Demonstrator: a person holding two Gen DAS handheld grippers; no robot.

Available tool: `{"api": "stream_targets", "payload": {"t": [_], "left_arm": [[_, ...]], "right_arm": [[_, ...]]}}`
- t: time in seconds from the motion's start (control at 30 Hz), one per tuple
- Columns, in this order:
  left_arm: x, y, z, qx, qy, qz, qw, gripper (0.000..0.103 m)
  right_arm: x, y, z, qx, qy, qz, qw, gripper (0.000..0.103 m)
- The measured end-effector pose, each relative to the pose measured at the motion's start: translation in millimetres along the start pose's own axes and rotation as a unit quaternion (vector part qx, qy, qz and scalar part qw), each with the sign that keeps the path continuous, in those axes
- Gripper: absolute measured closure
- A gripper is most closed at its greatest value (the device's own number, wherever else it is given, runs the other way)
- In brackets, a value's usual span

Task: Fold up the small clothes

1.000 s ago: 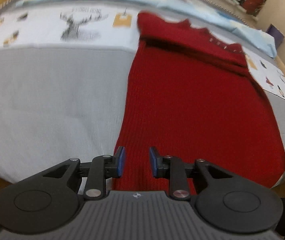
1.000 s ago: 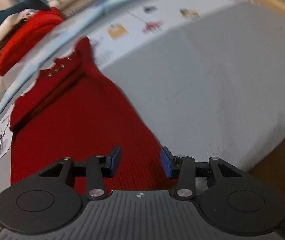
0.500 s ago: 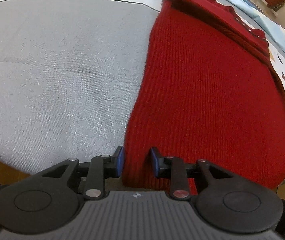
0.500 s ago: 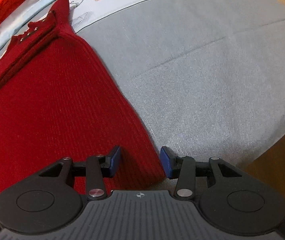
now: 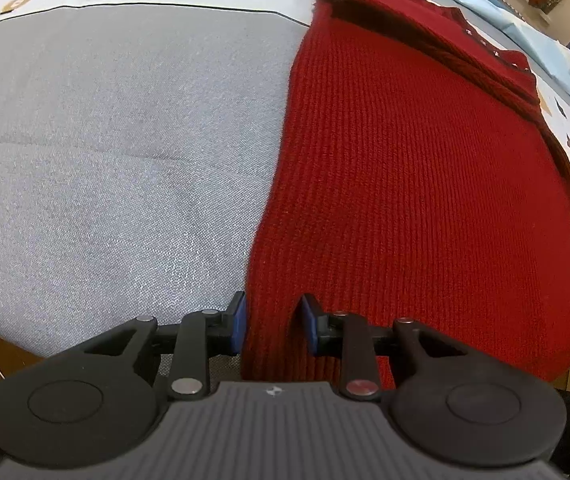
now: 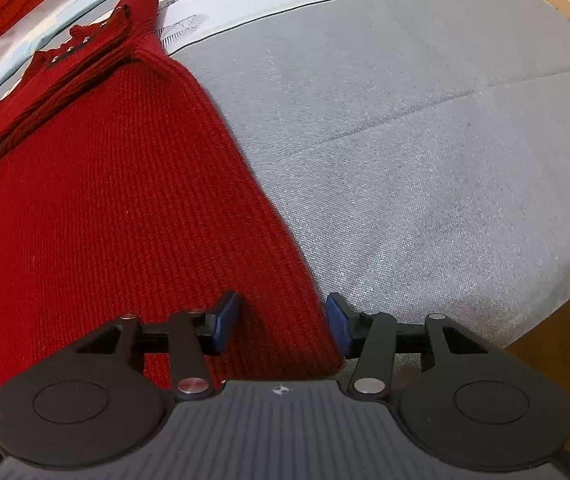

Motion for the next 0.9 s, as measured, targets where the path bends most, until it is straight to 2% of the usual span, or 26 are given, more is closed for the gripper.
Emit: {"api": "stream_targets", "payload": {"t": [0.13, 0.2, 0.43, 0.5, 0.53, 0.57, 0.63, 0.7, 0.73, 0.83, 0.9], "left_arm": [[-1.0, -1.0, 1.7, 0.004, 0.003, 0.001, 1.0000, 0.071], [-1.5, -1.4, 2.3, 0.007, 0.004, 0.001, 1.0000, 0.071], [-0.8, -1.8, 3.3, 0.013, 0.005, 0.002, 0.9999, 0.072], [-0.1, -1.8, 4.8, 0.019, 0.001, 0.002, 0.9998, 0.078], [-0.2, -2.2, 6.4, 0.021, -0.003, 0.002, 0.9998, 0.087], [-1.2, -2.5, 7.7, 0.024, -0.006, 0.003, 0.9997, 0.091], [-6.7, -1.7, 8.1, 0.028, -0.009, 0.011, 0.9995, 0.094], [-16.3, -0.6, 8.5, 0.024, -0.021, 0.027, 0.9991, 0.094], [-21.1, -0.1, 8.7, 0.021, -0.028, 0.035, 0.9988, 0.094], [-25.5, -0.5, 5.2, 0.007, -0.045, 0.037, 0.9983, 0.093], [-18.6, -1.3, 3.8, 0.002, -0.042, 0.020, 0.9989, 0.092]], "right_arm": [[-1.5, -0.5, -1.7, -0.005, 0.004, 0.002, 1.000, 0.066], [-2.1, -0.8, -3.3, -0.008, 0.011, 0.002, 1.000, 0.078], [-5.5, -2.1, -3.3, -0.004, 0.034, 0.001, 0.999, 0.080], [-4.4, -2.4, -2.9, -0.002, 0.038, -0.003, 0.999, 0.077], [-3.9, -2.8, -3.3, -0.003, 0.039, -0.004, 0.999, 0.077], [-4.0, -2.8, -4.3, -0.006, 0.038, -0.003, 0.999, 0.078], [-5.5, -2.4, -4.9, -0.008, 0.035, 0.000, 0.999, 0.082], [-10.1, -0.6, -2.5, 0.004, 0.040, 0.008, 0.999, 0.093], [-15.7, 1.4, 1.1, 0.016, 0.046, 0.020, 0.999, 0.094], [-29.1, 7.6, 13.0, 0.051, 0.074, 0.044, 0.995, 0.095], [-23.4, 6.1, 17.5, 0.058, 0.068, 0.030, 0.996, 0.092]]}}
Point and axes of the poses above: each gripper's, at about its wrist camera, not at the fingertips, and x roughly the way its jaws point, z to its right, y to its top, the point moved 4 cm from there along x, roughly the way its jaws point, and after that the axes turned 13 degrees about -y, right-handed, at the moved point
